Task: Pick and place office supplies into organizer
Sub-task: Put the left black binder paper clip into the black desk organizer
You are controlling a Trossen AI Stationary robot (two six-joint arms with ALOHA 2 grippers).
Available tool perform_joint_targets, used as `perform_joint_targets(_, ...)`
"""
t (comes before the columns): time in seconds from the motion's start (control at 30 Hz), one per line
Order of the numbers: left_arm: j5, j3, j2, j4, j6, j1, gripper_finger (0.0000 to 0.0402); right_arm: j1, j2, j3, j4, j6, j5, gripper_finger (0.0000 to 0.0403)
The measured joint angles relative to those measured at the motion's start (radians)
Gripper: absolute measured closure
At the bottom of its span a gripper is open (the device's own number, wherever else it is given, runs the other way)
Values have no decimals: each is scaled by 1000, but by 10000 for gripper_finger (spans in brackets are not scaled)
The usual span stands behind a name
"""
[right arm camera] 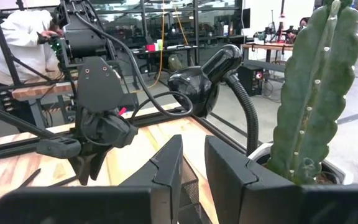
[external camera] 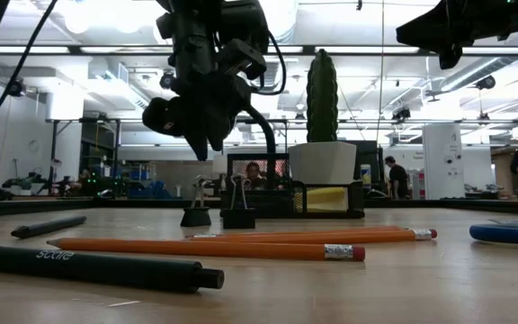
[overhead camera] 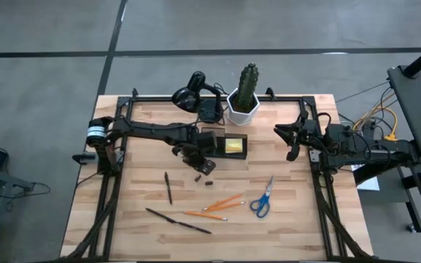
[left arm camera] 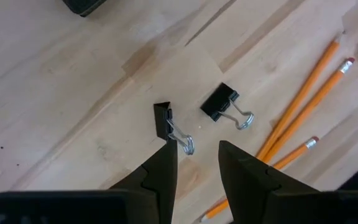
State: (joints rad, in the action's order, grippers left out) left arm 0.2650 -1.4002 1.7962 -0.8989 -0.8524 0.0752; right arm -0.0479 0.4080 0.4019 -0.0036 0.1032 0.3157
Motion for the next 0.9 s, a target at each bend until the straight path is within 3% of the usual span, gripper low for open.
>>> perform_joint_targets(0.4,-163,-23,0,-9,-136,-105,301,0,1,0,0,-1,0,346)
perform_joint_targets(0.9,-172,7,23,18,-137,-117,301,0,1,0,0,-2,1,346)
